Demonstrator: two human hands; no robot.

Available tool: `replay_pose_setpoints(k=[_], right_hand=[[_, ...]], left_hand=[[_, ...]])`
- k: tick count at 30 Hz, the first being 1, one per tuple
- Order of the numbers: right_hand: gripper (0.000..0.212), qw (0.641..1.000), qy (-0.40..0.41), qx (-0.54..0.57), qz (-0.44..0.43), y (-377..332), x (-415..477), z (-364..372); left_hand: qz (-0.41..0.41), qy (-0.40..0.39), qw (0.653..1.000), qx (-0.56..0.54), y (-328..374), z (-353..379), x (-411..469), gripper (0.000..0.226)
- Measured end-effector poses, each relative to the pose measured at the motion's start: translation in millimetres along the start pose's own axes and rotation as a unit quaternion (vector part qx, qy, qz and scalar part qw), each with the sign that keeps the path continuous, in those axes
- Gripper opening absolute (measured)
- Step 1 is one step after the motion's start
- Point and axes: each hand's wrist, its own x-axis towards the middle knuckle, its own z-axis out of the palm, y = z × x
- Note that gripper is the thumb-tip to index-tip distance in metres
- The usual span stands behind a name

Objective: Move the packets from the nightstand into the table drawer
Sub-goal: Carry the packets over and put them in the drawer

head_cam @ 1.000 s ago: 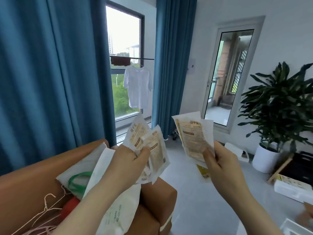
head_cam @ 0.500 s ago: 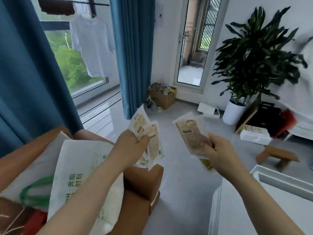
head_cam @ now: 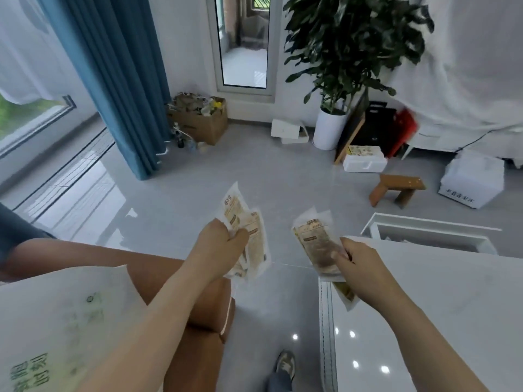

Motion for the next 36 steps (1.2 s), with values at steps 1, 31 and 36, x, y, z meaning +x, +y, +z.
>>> replay_pose_setpoints(k=[1,31,36], right_hand=[[0.032,1.0,-0.001,0.0,0.011,8.0,9.7,-5.0],[0.036,0.956,0.099,0.058,0.271,109.8,312.0,-99.4],[0.036,0.942,0.099,0.054,0.316,126.5,346.9,-112.2]], left_hand=[[-0.003,-0.01,1.0,0.003,6.3,9.3,13.7,0.03],[0.089,-0.213,0.961,0.151,184.7,166.0,417.1,0.02],[0.102,-0.257,0.947,0.166,208.3,193.1,461.6,0.021]])
